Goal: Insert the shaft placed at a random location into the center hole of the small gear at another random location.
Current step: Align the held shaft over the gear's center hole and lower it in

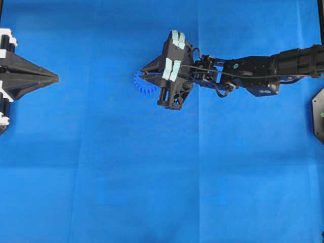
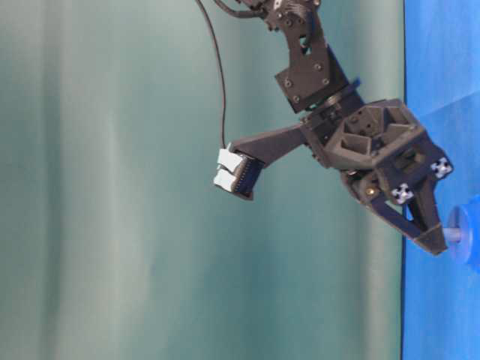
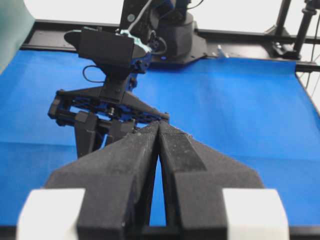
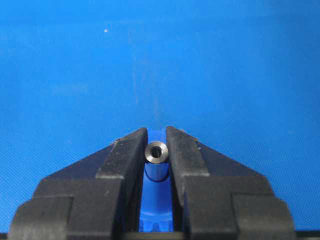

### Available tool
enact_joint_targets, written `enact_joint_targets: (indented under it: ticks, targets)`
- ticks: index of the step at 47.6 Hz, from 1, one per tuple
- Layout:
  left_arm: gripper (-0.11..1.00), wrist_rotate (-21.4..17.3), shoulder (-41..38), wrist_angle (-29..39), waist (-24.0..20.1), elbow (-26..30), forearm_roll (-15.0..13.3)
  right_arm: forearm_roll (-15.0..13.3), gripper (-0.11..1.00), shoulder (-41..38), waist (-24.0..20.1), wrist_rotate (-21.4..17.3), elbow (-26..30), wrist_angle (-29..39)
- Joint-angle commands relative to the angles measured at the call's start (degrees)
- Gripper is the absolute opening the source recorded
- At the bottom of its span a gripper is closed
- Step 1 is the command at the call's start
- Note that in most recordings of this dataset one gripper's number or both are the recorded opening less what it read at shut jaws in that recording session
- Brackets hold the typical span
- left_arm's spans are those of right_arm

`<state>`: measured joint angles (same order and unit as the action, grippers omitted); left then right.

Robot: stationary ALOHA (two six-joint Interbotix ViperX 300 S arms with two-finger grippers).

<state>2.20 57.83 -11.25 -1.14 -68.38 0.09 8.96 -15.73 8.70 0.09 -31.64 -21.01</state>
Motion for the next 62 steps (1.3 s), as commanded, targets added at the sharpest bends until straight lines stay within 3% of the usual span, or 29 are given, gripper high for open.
enact_joint_targets:
  ticks: [1, 42, 48, 58, 62]
  targets:
    - [0.00, -0.1, -0.4, -0.2, -0.2, 0.4, 0.0, 0.1, 0.03, 0.6, -0.1, -0.1, 1.2, -0.6]
    - [0.00, -0.1, -0.3, 0.2, -0.2, 0.3, 0.0, 0.1, 0.04, -0.9, -0.1, -0.1, 1.4, -0.4]
    - [0.00, -0.1, -0.3, 0.2, -0.1, 0.3, 0.0, 0.2, 0.20, -0.8, -0.1, -0.3, 1.7, -0.4]
    - [0.00, 0.0, -0.4, 0.2, -0.2, 0.3, 0.1, 0.5, 0.81, 0.6, -0.1, -0.2, 1.8, -0.2]
    - [0.00, -0.1, -0.4, 0.3, -0.2, 0.3, 0.0, 0.5, 0.87, 2.1, -0.1, 0.1, 1.7, -0.2]
